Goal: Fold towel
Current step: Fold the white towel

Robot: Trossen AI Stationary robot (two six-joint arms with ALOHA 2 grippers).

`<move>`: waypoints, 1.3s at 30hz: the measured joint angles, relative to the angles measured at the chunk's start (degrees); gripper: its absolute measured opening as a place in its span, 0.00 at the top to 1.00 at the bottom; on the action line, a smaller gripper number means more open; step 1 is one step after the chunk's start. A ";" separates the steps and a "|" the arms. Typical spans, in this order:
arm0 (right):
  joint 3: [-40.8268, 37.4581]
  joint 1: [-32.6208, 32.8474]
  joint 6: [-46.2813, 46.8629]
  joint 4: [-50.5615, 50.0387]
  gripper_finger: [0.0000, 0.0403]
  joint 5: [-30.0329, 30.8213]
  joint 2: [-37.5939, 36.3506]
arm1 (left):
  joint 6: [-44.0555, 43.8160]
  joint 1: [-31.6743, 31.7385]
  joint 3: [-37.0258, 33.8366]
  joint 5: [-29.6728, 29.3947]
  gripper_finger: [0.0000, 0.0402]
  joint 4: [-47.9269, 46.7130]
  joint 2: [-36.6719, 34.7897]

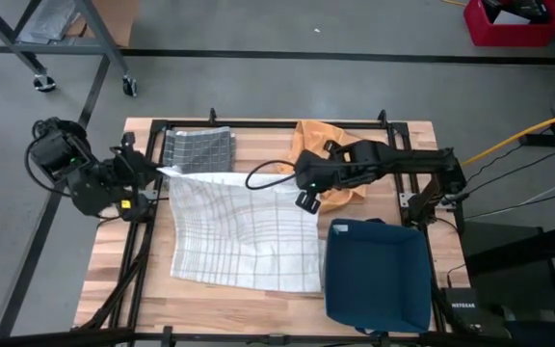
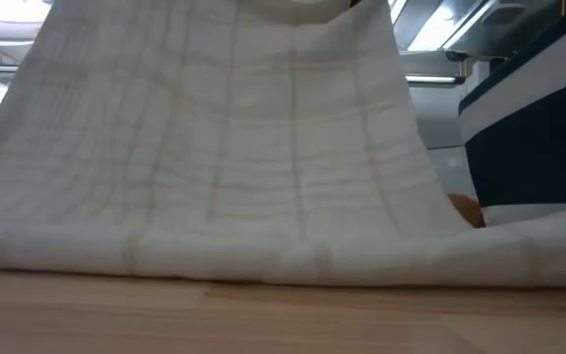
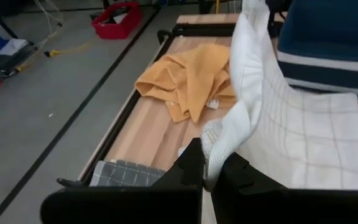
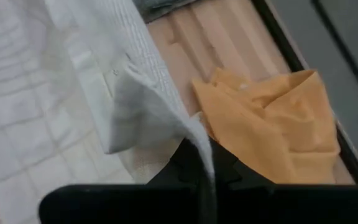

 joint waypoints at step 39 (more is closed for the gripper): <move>-26.15 21.30 16.97 19.96 1.00 -1.48 -0.13 | -13.24 -7.48 -14.93 31.85 1.00 5.27 14.94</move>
